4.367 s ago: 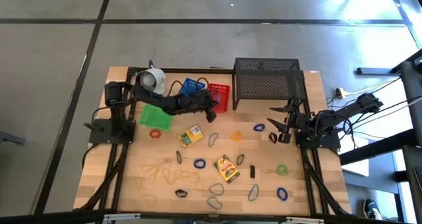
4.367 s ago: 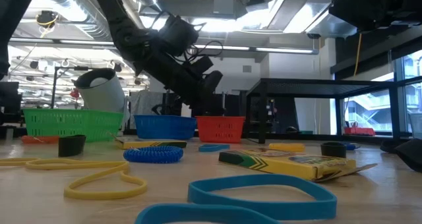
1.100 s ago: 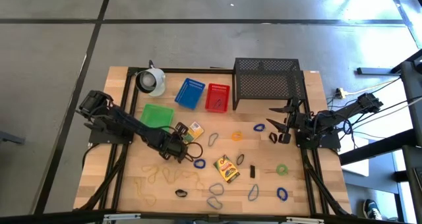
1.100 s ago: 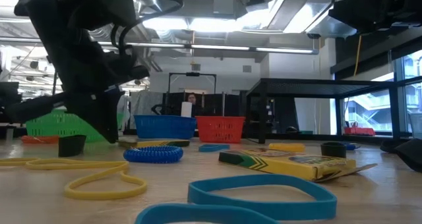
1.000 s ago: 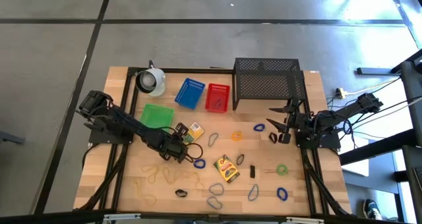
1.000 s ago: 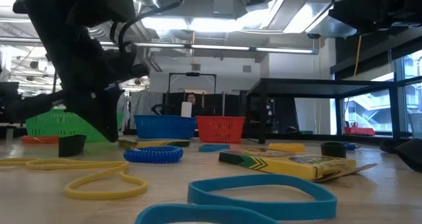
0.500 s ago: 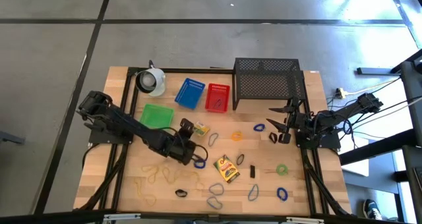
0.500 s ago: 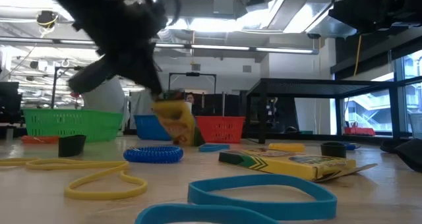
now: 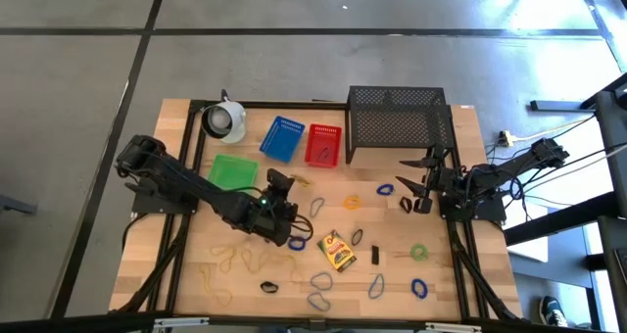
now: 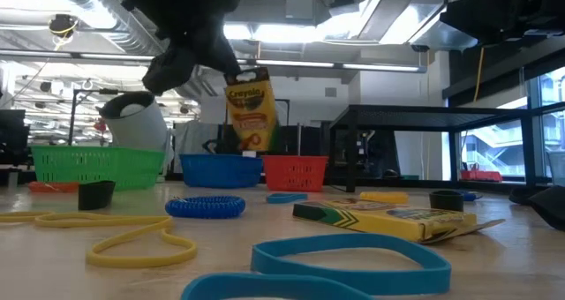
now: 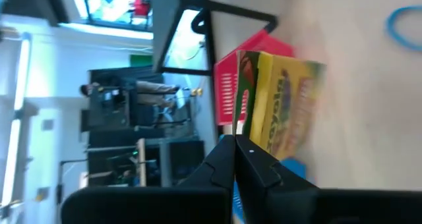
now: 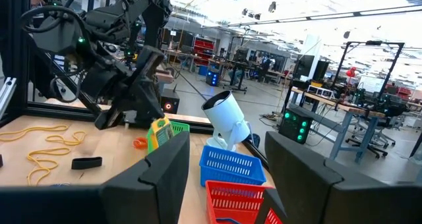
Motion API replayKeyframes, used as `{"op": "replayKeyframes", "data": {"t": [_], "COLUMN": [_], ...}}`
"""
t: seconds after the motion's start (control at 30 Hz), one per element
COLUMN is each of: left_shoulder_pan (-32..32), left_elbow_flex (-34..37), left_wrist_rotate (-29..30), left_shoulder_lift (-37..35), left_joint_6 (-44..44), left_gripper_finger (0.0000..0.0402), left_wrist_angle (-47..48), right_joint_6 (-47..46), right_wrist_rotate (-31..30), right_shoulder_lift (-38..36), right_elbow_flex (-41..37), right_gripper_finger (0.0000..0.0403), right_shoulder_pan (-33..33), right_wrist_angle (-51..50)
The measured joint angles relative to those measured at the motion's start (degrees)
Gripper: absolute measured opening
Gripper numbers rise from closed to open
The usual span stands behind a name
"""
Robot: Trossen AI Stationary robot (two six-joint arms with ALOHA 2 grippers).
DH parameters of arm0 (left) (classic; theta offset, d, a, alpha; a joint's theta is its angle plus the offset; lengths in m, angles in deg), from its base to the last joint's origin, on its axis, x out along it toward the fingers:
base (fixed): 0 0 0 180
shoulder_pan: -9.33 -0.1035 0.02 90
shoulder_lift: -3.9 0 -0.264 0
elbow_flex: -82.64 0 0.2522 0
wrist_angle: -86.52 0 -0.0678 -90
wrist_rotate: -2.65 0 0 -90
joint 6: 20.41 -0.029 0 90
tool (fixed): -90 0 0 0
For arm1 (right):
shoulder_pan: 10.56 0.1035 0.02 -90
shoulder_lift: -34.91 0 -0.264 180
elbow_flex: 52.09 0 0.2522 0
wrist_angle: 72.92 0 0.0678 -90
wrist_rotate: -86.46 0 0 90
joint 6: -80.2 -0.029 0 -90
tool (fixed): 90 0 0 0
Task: Pick & Place Office Desk Supplies
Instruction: Put the yellow crayon box into the blue bin
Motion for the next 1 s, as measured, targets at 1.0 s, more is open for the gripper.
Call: {"op": "replayKeyframes", "data": {"t": [1.0], "left_shoulder_pan": [-31.2], "left_elbow_flex": [1.1], "left_wrist_rotate": [-12.9], "left_shoulder_lift": [-12.6], "left_joint_6": [19.7], "left_gripper_finger": [0.0003], "left_wrist_angle": [2.3], "right_joint_6": [0.2], "right_wrist_rotate": [0.0], "right_shoulder_lift": [0.0], "right_elbow_flex": [0.0], "right_gripper_finger": [0.0201], "right_shoulder_pan": [0.0], "right_wrist_angle": [0.0]}}
